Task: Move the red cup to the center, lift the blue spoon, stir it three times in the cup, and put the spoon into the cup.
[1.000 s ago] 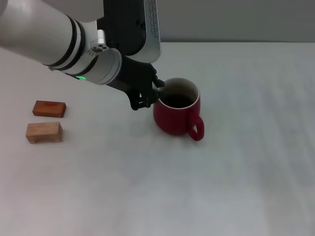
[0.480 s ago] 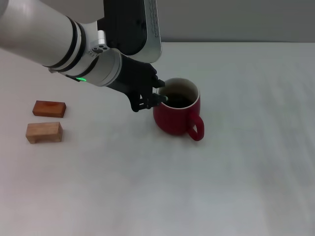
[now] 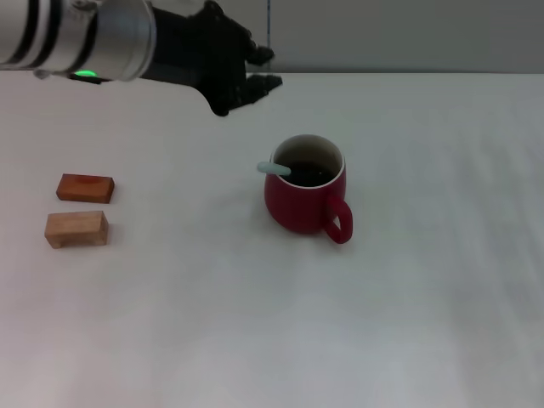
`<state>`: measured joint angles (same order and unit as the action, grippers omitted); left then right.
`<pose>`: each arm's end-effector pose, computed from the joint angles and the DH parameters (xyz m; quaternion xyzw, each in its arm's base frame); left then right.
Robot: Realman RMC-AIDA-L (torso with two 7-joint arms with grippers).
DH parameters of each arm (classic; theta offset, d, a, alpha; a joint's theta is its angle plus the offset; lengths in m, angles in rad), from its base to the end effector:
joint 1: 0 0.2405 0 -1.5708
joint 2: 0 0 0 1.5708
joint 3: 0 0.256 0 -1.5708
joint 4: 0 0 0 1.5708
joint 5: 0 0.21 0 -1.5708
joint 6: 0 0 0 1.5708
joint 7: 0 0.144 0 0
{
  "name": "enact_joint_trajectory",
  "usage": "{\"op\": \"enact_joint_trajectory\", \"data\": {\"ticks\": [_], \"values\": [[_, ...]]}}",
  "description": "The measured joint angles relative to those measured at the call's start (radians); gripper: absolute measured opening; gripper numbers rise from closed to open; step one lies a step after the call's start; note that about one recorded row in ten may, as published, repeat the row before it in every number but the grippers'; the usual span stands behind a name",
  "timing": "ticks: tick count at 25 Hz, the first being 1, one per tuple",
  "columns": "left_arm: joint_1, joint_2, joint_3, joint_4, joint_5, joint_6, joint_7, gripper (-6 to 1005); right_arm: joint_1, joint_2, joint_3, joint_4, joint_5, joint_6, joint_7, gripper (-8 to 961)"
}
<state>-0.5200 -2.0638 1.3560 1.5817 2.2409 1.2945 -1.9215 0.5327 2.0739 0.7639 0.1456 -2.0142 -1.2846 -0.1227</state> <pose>-0.1048 0.3683 0.0334 -0.9682 0.0403 -0.0099 0.2469 0.3021 0.3590 0.0172 -0.6460 0.1216 0.2824 0.6986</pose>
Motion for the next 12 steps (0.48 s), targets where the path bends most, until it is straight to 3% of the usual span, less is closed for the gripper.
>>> {"op": "enact_joint_trajectory", "data": {"ticks": [7, 10, 12], "values": [[0.1, 0.002, -0.24, -0.075, -0.409, -0.078, 0.22, 268, 0.0, 0.0, 0.0, -0.004, 0.0, 0.0, 0.0, 336], [0.115, 0.002, -0.283, -0.114, -0.494, -0.099, 0.269, 267, 0.0, 0.0, 0.0, -0.004, 0.0, 0.0, 0.0, 335], [0.141, 0.001, -0.334, -0.197, -0.661, -0.15, 0.355, 267, 0.0, 0.0, 0.0, -0.005, 0.0, 0.002, 0.0, 335]]}}
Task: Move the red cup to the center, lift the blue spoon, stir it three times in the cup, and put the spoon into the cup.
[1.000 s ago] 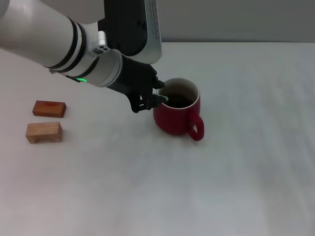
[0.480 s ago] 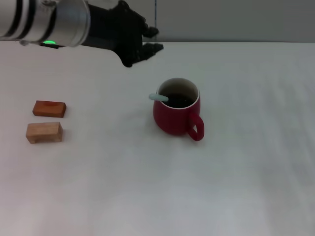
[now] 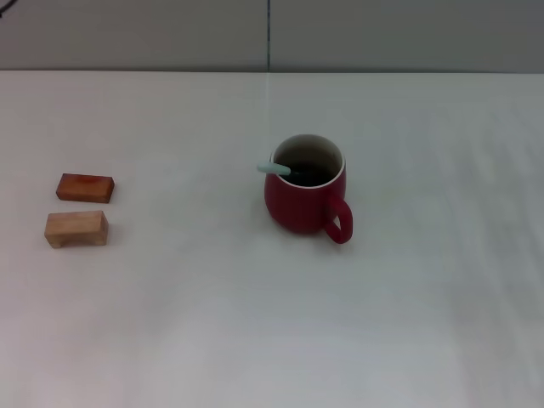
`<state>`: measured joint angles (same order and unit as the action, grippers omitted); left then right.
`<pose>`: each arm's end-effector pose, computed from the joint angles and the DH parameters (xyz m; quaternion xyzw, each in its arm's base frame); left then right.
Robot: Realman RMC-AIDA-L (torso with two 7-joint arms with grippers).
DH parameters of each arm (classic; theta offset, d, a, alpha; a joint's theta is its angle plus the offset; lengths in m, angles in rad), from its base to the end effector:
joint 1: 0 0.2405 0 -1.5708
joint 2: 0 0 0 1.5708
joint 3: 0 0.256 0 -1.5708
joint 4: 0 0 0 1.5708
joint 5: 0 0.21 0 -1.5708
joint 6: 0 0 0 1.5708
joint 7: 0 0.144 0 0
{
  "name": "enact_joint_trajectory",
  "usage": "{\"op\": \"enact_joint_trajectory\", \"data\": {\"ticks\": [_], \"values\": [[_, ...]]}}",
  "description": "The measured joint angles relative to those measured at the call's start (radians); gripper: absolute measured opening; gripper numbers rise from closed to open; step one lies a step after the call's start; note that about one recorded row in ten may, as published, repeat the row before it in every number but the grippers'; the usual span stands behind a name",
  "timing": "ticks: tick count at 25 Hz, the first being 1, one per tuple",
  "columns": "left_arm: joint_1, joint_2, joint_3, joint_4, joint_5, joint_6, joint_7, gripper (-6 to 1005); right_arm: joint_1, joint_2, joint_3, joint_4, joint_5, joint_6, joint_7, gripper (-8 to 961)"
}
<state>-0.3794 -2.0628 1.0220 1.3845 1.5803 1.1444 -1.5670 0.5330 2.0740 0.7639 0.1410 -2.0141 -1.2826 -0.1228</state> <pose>-0.1540 0.3781 0.1185 -0.8763 -0.0376 -0.2916 0.3816 0.3032 0.3589 0.0174 -0.6466 0.1218 0.2798 0.6991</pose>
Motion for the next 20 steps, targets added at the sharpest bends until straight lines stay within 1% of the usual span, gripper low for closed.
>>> {"op": "enact_joint_trajectory", "data": {"ticks": [1, 2, 3, 4, 5, 6, 9, 10, 11, 14, 15, 16, 17, 18, 20], "values": [[0.0, 0.0, 0.0, 0.0, 0.0, 0.0, 0.0, 267, 0.0, 0.0, 0.0, 0.0, 0.0, 0.0, 0.0, 335], [0.007, 0.0, -0.016, -0.03, -0.055, -0.015, 0.03, 267, 0.0, 0.0, 0.0, -0.001, 0.0, 0.001, 0.0, 335], [0.012, 0.0, -0.047, -0.103, -0.163, -0.039, 0.092, 266, 0.0, 0.0, 0.0, -0.003, 0.0, 0.003, 0.0, 335], [0.012, 0.0, -0.047, -0.103, -0.163, -0.039, 0.092, 266, 0.0, 0.0, 0.0, -0.003, 0.0, 0.003, 0.0, 335], [0.011, 0.0, -0.075, -0.174, -0.246, -0.06, 0.145, 266, 0.001, 0.0, 0.002, -0.004, 0.0, 0.005, 0.0, 335], [0.011, 0.0, -0.075, -0.174, -0.246, -0.06, 0.145, 266, 0.001, 0.0, 0.002, -0.004, 0.0, 0.005, 0.0, 335], [0.008, 0.0, -0.102, -0.273, -0.35, -0.088, 0.249, 265, 0.001, 0.0, 0.005, -0.006, 0.0, 0.006, 0.0, 336], [0.007, -0.001, -0.108, -0.343, -0.425, -0.105, 0.356, 265, -0.001, 0.0, 0.006, -0.009, 0.0, 0.006, 0.0, 336], [0.007, -0.001, -0.108, -0.343, -0.425, -0.105, 0.356, 265, -0.001, 0.0, 0.006, -0.009, 0.0, 0.006, 0.0, 339], [0.009, -0.002, -0.109, -0.431, -0.525, -0.134, 0.515, 264, -0.002, 0.0, 0.006, -0.014, 0.002, 0.006, 0.0, 349], [0.009, -0.002, -0.111, -0.501, -0.604, -0.149, 0.641, 264, -0.002, 0.0, 0.007, -0.018, 0.003, 0.006, 0.0, 352], [0.009, -0.002, -0.111, -0.501, -0.604, -0.149, 0.641, 264, -0.002, 0.0, 0.007, -0.02, 0.004, 0.006, 0.0, 355], [0.009, -0.001, -0.114, -0.53, -0.633, -0.152, 0.687, 264, -0.002, 0.0, 0.007, -0.02, 0.004, 0.006, 0.0, 358], [0.009, 0.0, -0.125, -0.582, -0.691, -0.155, 0.793, 263, -0.003, 0.0, 0.007, -0.023, 0.004, 0.006, 0.0, 361], [0.008, 0.0, -0.145, -0.64, -0.734, -0.155, 0.894, 263, -0.004, 0.0, 0.008, -0.025, 0.004, 0.006, 0.0, 367]]}}
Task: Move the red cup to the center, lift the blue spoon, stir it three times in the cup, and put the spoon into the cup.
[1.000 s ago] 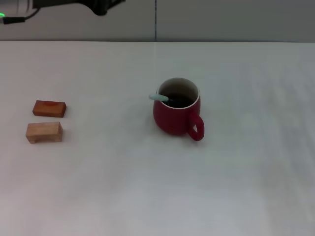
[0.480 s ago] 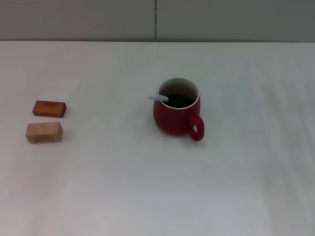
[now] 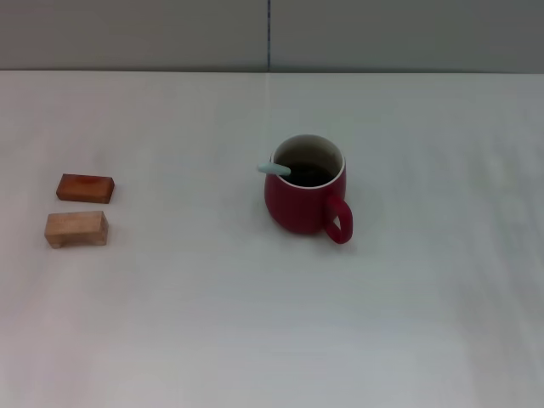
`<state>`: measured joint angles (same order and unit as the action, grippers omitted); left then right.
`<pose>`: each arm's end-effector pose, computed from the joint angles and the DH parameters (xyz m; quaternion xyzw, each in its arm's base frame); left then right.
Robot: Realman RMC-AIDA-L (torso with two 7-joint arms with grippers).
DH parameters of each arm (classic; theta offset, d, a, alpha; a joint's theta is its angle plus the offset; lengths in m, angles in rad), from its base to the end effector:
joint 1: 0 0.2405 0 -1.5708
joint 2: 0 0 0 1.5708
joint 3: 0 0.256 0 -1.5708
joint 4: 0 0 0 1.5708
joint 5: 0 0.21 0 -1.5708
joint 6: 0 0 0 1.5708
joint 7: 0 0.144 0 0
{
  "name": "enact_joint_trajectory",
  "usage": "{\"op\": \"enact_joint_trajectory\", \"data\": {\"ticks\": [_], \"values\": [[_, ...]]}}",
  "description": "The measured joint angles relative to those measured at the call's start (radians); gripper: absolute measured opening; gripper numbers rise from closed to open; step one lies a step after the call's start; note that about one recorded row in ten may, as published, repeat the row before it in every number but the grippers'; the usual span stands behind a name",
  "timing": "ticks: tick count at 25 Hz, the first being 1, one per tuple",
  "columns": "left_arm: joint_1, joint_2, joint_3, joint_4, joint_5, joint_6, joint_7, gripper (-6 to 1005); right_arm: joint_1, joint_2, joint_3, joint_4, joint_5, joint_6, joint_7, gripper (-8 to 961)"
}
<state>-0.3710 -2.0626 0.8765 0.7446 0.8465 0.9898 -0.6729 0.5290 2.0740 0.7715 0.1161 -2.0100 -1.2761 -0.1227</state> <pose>-0.2899 0.3845 0.1273 -0.6987 -0.1037 -0.3301 0.6262 0.3119 0.3565 0.0210 -0.6445 0.1257 0.2650 0.7061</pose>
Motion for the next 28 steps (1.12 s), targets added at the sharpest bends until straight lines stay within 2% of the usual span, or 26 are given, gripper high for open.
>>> {"op": "enact_joint_trajectory", "data": {"ticks": [8, 9, 15, 22, 27, 28], "values": [[-0.007, 0.002, -0.088, -0.17, -0.031, 0.031, 0.187, 263, -0.007, 0.0, 0.002, -0.004, 0.005, -0.001, 0.0, 392], [-0.007, 0.003, -0.132, -0.205, -0.032, 0.031, 0.182, 263, -0.011, 0.001, 0.004, -0.005, 0.006, -0.004, -0.004, 395], [0.0, 0.004, -0.213, -0.271, -0.033, 0.034, 0.125, 264, -0.025, 0.002, 0.024, -0.006, 0.007, -0.008, -0.006, 414], [0.009, 0.004, -0.233, -0.312, -0.034, 0.032, 0.025, 265, -0.042, 0.002, 0.038, -0.004, 0.007, -0.01, -0.006, 436], [0.01, 0.007, -0.234, -0.33, -0.032, 0.025, 0.003, 387, -0.056, 0.002, 0.052, 0.0, 0.007, -0.012, -0.001, 452], [0.011, 0.007, -0.234, -0.332, -0.031, 0.024, 0.001, 436, -0.058, 0.002, 0.054, 0.0, 0.007, -0.012, 0.0, 455]]}}
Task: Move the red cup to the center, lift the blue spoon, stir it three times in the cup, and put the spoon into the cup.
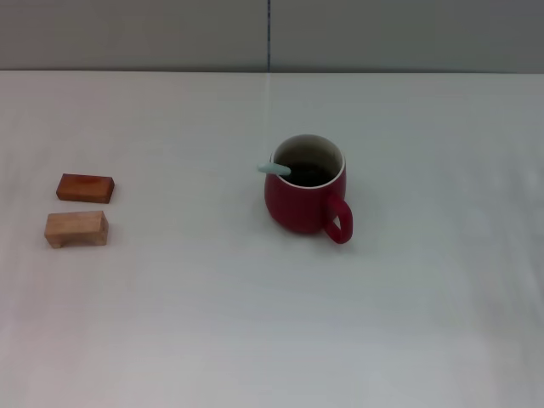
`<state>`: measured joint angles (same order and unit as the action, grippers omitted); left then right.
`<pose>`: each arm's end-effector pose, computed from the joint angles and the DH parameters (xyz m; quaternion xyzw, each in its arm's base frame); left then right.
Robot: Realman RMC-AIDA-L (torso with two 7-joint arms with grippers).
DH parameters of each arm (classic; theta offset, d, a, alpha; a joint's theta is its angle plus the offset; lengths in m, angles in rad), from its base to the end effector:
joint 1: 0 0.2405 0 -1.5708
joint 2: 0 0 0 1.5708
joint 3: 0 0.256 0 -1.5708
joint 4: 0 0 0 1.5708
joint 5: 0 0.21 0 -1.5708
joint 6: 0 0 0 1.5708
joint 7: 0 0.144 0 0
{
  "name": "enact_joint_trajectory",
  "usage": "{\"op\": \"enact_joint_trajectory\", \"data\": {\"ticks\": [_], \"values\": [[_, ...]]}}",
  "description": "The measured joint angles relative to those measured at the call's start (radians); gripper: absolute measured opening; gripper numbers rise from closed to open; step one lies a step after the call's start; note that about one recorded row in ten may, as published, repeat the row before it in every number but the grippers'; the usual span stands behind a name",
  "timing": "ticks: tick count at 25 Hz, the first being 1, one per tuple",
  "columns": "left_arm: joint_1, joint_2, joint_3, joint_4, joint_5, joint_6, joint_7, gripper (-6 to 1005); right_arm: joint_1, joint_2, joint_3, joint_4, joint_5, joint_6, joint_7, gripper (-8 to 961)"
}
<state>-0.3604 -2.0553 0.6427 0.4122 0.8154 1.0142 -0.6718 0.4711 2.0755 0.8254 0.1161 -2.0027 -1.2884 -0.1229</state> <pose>-0.3792 0.3416 0.1032 -0.6143 -0.2849 -0.3268 0.6593 0.3352 0.3376 0.0293 -0.6163 0.1531 0.2489 0.7313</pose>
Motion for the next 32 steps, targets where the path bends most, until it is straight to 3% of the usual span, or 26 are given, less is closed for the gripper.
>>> {"op": "enact_joint_trajectory", "data": {"ticks": [4, 12, 16, 21, 32], "values": [[0.001, 0.0, -0.001, -0.006, -0.001, -0.014, -0.001, 634, -0.005, 0.0, 0.001, 0.0, -0.002, 0.0, 0.0, 467], [0.002, -0.002, -0.012, -0.009, -0.002, -0.015, -0.001, 832, -0.01, -0.002, 0.027, 0.001, 0.001, -0.017, 0.0, 492], [0.001, -0.002, -0.012, -0.009, -0.002, -0.013, -0.001, 842, -0.02, 0.0, 0.044, 0.001, 0.001, -0.046, 0.0, 505], [0.0, -0.003, -0.028, -0.011, -0.003, -0.014, 0.0, 844, -0.025, 0.001, 0.059, -0.001, 0.001, -0.052, 0.0, 657], [-0.012, -0.005, -0.072, -0.033, -0.004, 0.007, 0.005, 844, -0.021, 0.0, 0.069, -0.004, 0.001, -0.043, -0.007, 657]]}}
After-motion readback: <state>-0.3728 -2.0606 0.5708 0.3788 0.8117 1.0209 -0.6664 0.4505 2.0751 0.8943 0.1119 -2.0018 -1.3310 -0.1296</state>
